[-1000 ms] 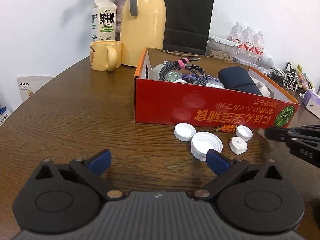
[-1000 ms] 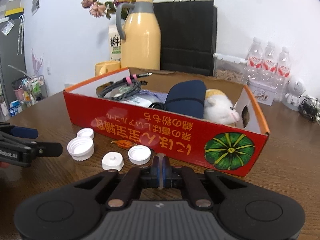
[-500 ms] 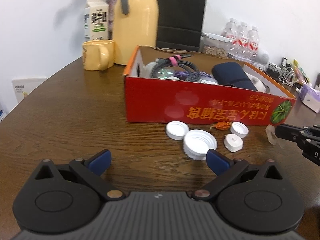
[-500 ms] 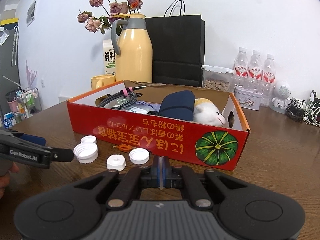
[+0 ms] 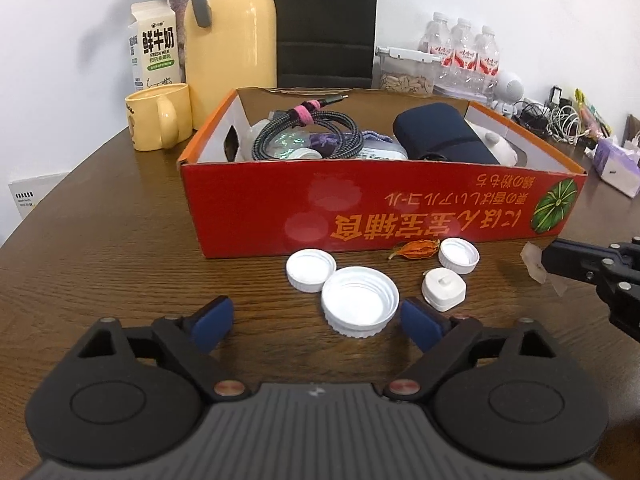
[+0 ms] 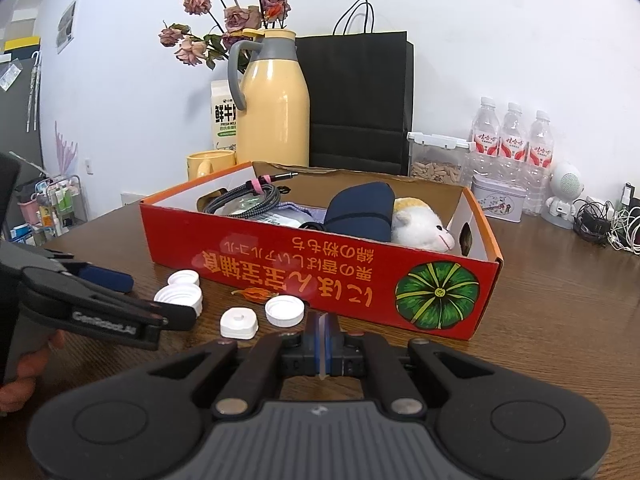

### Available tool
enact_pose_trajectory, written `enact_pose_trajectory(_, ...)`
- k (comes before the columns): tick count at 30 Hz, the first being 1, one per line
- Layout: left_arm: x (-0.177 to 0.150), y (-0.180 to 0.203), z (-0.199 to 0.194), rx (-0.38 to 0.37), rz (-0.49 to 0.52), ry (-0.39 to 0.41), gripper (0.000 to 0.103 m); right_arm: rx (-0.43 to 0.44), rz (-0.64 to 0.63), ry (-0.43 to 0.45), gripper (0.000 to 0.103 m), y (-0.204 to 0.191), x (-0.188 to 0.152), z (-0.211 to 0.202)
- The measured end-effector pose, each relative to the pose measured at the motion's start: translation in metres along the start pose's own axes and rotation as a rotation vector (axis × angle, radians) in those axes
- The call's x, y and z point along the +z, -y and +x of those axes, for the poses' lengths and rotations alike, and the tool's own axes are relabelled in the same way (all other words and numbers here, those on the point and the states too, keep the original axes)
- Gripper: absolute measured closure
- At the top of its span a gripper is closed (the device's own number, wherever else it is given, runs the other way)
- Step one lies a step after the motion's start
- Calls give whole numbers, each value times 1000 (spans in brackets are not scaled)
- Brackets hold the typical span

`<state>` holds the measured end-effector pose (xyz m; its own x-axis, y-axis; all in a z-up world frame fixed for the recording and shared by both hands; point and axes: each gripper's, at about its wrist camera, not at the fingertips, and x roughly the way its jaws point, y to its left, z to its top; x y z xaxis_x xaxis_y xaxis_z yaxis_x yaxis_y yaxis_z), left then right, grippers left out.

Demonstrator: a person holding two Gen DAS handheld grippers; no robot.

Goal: Organize objects
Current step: 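Grasp the large white cap with the left tool, then carry both white caps over the box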

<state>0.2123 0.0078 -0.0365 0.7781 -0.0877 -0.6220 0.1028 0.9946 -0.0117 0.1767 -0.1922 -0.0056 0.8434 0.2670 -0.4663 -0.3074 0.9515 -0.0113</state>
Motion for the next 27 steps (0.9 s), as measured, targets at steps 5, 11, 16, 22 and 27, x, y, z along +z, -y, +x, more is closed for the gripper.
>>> enact_pose_trajectory(5, 0, 6, -2, -21, 17, 25, 52, 0, 2, -3, 101, 0, 0, 1)
enact_pose_trajectory(11, -4, 2, -11, -39, -18, 54, 62, 0, -1, -2, 101, -1, -1, 1)
enact_pose_trajectory(16, -7, 4, -23, -26, -22, 110, 62, 0, -2, 7, 101, 0, -1, 0)
enact_pose_trajectory(22, -6, 3, -38, -1, -30, 188, 62, -2, -8, 44, 101, -2, 0, -6)
enact_pose_trajectory(27, 7, 9, -51, -20, -4, 229, 62, -3, -10, 97, 101, -1, 7, -15)
